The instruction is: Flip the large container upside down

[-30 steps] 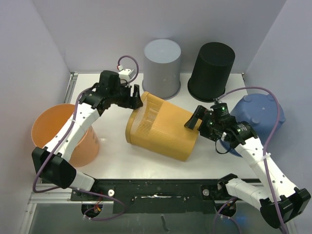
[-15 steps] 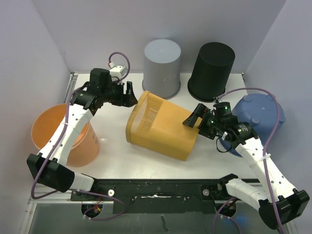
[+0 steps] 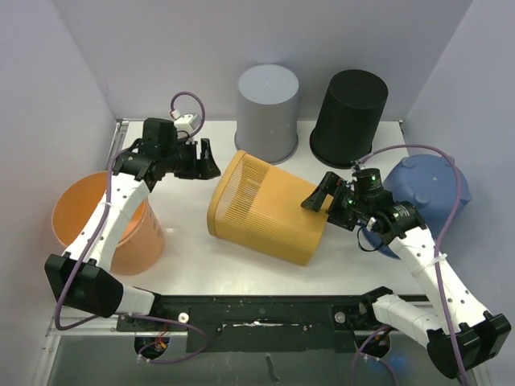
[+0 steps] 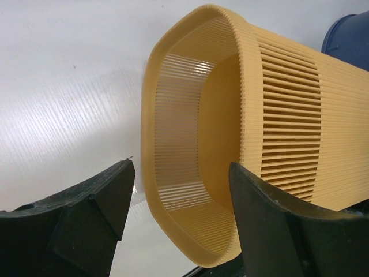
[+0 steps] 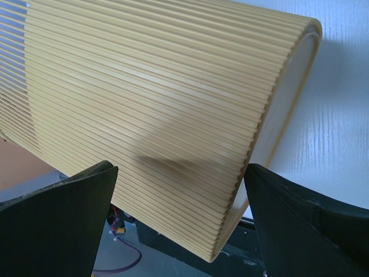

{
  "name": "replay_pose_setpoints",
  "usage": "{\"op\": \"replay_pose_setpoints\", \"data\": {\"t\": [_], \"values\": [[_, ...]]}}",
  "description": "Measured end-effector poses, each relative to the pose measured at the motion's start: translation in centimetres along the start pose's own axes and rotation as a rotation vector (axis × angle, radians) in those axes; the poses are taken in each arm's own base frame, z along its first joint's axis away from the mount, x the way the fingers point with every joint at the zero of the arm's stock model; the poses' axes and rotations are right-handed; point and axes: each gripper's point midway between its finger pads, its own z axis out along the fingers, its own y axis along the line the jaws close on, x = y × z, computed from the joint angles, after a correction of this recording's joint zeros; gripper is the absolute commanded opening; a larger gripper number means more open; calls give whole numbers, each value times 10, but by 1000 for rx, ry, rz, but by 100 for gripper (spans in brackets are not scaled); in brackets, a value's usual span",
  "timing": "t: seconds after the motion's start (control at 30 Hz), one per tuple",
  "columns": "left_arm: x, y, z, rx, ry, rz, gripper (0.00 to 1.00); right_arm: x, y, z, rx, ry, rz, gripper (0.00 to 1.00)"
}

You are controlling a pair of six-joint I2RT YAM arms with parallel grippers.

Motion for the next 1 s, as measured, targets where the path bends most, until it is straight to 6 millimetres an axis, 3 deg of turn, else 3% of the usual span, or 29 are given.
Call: {"op": "replay_pose_setpoints", "data": {"t": [0.33,0.67,1.0], "values": [[4,1,1,5,6,-20,65,0,0,0,-1,0,-8,98],[-14,-20,-12,93,-76,-25,64,-1,1,-3,-7,-12,-10,98],[18,-7,10,89,-14,-79,63,-6,8,-8,-31,-27,-17,98]]}}
